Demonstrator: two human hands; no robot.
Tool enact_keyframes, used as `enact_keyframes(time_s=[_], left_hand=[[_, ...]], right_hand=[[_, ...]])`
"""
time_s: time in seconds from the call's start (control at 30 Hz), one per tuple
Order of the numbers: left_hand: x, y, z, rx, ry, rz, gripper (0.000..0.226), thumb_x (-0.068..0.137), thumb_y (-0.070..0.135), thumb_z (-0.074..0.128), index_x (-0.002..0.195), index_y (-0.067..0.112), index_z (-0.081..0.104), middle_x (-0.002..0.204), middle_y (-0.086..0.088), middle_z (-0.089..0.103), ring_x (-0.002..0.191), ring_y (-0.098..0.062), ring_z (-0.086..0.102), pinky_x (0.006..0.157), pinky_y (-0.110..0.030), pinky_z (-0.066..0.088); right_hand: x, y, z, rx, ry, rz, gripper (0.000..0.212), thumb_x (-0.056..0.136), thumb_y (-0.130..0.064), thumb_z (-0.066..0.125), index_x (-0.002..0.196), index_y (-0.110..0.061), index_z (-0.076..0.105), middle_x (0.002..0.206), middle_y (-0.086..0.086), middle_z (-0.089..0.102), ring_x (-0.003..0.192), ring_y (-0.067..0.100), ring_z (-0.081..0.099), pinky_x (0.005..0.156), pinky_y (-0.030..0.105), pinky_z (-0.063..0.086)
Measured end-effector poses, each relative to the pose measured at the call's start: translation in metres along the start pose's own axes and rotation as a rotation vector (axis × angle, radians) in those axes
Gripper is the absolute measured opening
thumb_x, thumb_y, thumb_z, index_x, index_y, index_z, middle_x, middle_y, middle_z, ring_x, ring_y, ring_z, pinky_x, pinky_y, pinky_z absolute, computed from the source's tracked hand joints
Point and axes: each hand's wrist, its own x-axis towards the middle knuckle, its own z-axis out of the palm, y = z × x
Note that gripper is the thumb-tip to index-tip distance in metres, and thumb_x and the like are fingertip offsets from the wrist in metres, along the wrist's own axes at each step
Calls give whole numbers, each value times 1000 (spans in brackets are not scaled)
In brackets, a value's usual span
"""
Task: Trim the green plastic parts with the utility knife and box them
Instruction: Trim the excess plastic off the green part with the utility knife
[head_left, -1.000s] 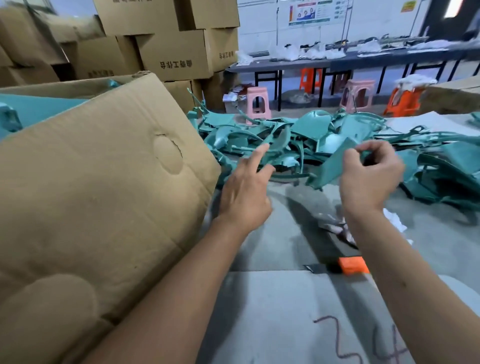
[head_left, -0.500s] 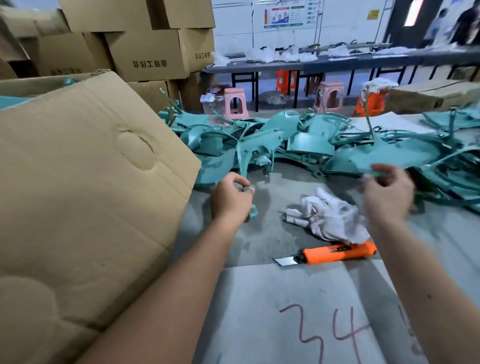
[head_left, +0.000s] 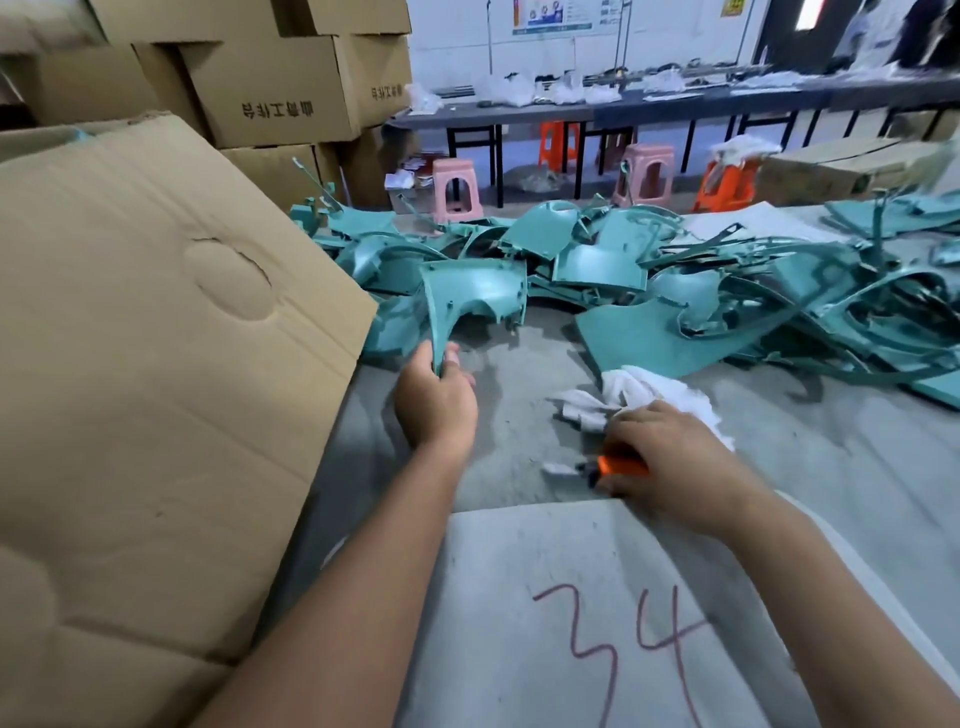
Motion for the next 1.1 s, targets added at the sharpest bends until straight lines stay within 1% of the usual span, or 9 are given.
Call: enact_keyframes(time_s=[0.17, 0.27, 0.4, 0.6, 0.67, 0.83, 0.93, 1.0, 1.1], left_hand=[[-15, -9, -17, -418, -122, -34, 34, 106, 35, 53, 88, 16, 76, 59, -10, 48, 53, -16, 32, 54, -25, 30], [-14, -13, -34, -183, -153, 161, 47, 100, 48, 53, 67, 21, 73, 51, -9, 54, 48, -14, 36, 56, -28, 33], [-11, -18, -56, 200, -128, 398, 64, 93, 58, 42, 54, 8, 55, 47, -3, 51, 46, -16, 50, 49, -37, 38], [-9, -25, -55, 152, -282, 427, 66, 90, 54, 44, 49, 2, 46, 49, -12, 49, 52, -30, 53, 58, -48, 46], [-10, -22, -54, 133, -310, 480, 63, 91, 51, 47, 49, 4, 40, 48, -9, 45, 51, -25, 50, 56, -46, 44], [-14, -8, -46, 220, -103, 750, 47, 100, 41, 48, 57, 31, 31, 55, 12, 36, 69, -22, 43, 62, -40, 39], [-20, -3, -35, 139, 3, 779, 27, 100, 38, 50, 112, 19, 65, 113, -2, 62, 112, -29, 54, 101, -50, 42], [-30, -4, -26, 58, -51, 683, 61, 100, 39, 49, 150, 4, 40, 152, -19, 38, 144, -30, 35, 120, -46, 27], [-44, -4, -14, -19, -164, 637, 67, 102, 30, 52, 157, 3, 25, 162, -18, 22, 153, -26, 22, 125, -42, 20]], right_hand=[[-2, 12, 1, 254, 712, 277, 34, 108, -33, 47, 99, -5, 64, 97, 14, 62, 90, 36, 56, 75, 36, 36], [-8, -1, -5, 690, 1060, 213, 33, 113, -37, 35, 95, -15, 53, 70, -1, 59, 61, 25, 58, 60, 31, 37], [-9, -17, -5, 1269, 838, 235, 36, 105, -50, 49, 96, -15, 49, 61, 10, 48, 48, 19, 46, 41, 27, 41], [-11, 12, -9, 1123, 487, 243, 36, 83, -52, 80, 110, -30, 71, 82, -8, 74, 65, 4, 64, 60, 17, 52], [-12, 14, -8, 1226, 282, 251, 44, 74, -46, 87, 111, -27, 73, 92, 9, 74, 71, 15, 63, 63, 35, 57], [-17, 19, -7, 1424, -10, 157, 36, 72, -19, 82, 107, -12, 75, 57, 10, 48, 41, 15, 39, 37, 21, 34], [-14, 14, -2, 1533, 95, 165, 8, 86, -2, 71, 91, -8, 75, 53, 10, 43, 38, 14, 36, 36, 19, 33], [-13, 14, 1, 1632, 253, 211, 15, 94, 5, 61, 90, -7, 70, 52, 6, 44, 39, 11, 37, 38, 18, 34], [-13, 16, -5, 1774, 485, 235, 20, 100, 4, 51, 93, -8, 65, 51, -3, 47, 41, 6, 39, 41, 15, 36]])
